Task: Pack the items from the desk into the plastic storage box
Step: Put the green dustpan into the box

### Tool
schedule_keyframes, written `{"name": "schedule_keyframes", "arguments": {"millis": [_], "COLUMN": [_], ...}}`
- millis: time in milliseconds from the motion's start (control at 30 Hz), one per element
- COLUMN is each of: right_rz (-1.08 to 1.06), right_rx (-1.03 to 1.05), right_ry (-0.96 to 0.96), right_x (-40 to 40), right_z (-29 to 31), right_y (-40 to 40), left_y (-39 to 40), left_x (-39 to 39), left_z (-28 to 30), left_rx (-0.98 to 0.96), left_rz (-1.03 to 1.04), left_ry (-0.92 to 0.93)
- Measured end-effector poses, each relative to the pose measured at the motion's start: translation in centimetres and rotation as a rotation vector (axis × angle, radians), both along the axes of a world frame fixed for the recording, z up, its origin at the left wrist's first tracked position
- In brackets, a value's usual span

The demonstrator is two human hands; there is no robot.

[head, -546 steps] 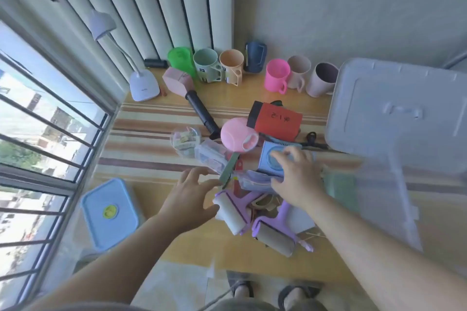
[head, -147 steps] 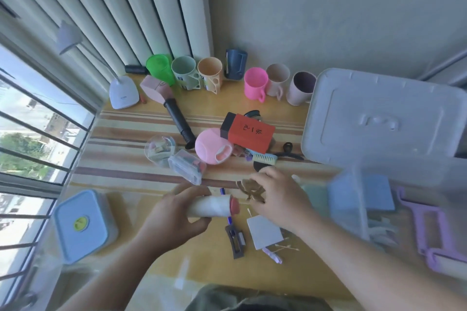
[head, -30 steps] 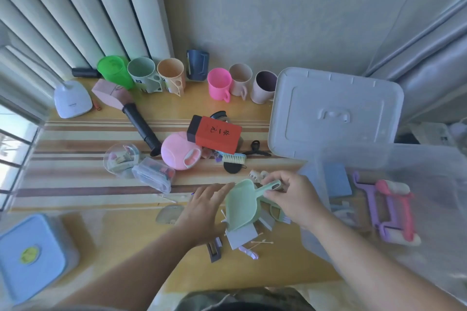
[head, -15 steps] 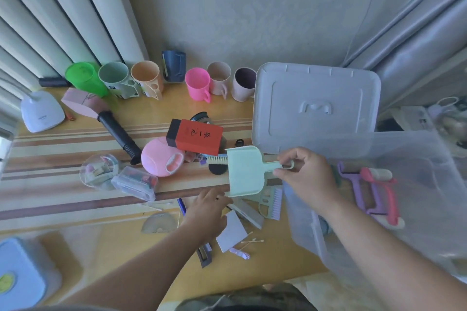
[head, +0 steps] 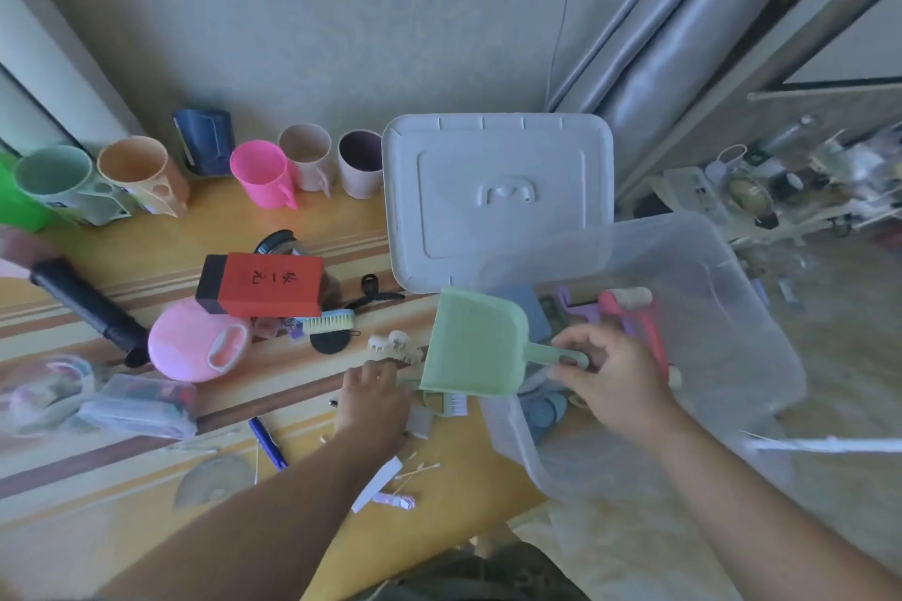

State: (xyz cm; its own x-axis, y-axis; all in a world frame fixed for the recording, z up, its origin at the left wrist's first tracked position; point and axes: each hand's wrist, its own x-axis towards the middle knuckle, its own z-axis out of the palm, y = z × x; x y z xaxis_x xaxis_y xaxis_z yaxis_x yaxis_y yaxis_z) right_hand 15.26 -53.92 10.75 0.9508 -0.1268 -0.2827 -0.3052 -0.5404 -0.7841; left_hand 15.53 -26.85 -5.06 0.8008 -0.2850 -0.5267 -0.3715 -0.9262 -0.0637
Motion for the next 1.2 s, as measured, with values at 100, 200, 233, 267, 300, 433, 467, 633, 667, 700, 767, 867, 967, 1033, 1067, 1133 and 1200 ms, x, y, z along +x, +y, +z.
{"name": "schedule_keyframes", "arguments": {"millis": [100,200,233,267,300,433,467,633,667,700,767,867,967,1033,1067,1133,1200], "right_rz": [0.215,0.331,0.339,0.333,0.335,0.522,0.589,0.736,0.77,0.801,0.843,0.779,0.667,0.7,0.729,0.805,0.846], "right_rx": [-0.242,-0.464,-0.5,-0.51,-0.507,-0.499,-0.522,-0.608,-0.591,-0.563,-0.501,-0.362,-0.241,-0.197,-0.188,-0.193,-0.257], "right_ry": [-0.077,-0.213,-0.239,-0.243,-0.231,0.035,0.125,0.276,0.29,0.299,0.297,0.216,0.118,0.102,0.103,0.058,0.028], "right_x": [-0.3,0.3,0.8,1.3,1.9,3.3,3.5,4.1,4.1,4.2,4.7,5.0,4.9,4.7,4.6,4.3,4.1], "right_z": [-0.9,-2.7,-3.1,-3.4,-3.5,-4.9,-5.5,-8.9,-9.7,-10.0,-9.8,-7.1,-4.0,-2.8,-2.7,-2.9,-3.8], "right_y": [-2.2,-4.5,-5.5,-6.7,-8.1,-14.7,-15.8,-15.9,-15.3,-14.8,-14.5,-16.0,-18.4,-19.3,-19.4,-19.2,-19.3], "left_y": [0.4,1.6,2.1,2.4,2.5,0.5,-0.8,-9.7,-11.5,-13.2,-16.0,-18.8,-20.7,-22.0,-22.7,-24.1,-25.4], "left_x": [0.1,0.1,0.2,0.3,0.4,1.0,1.2,1.4,1.4,1.4,1.3,1.1,1.0,1.0,1.0,0.9,0.9], "left_z": [1.1,3.3,4.3,5.4,6.6,11.3,12.6,16.1,16.0,15.8,15.2,14.1,13.5,13.2,13.1,12.8,12.3], "left_rx": [-0.034,-0.142,-0.189,-0.243,-0.299,-0.489,-0.537,-0.691,-0.687,-0.669,-0.606,-0.52,-0.493,-0.486,-0.489,-0.492,-0.502], "left_rz": [-0.012,0.056,0.103,0.161,0.223,0.383,0.392,0.233,0.202,0.178,0.142,0.131,0.174,0.185,0.177,0.156,0.157], "left_ry": [-0.04,-0.088,-0.119,-0.166,-0.229,-0.496,-0.554,-0.639,-0.6,-0.561,-0.482,-0.353,-0.266,-0.198,-0.166,-0.118,-0.079]}}
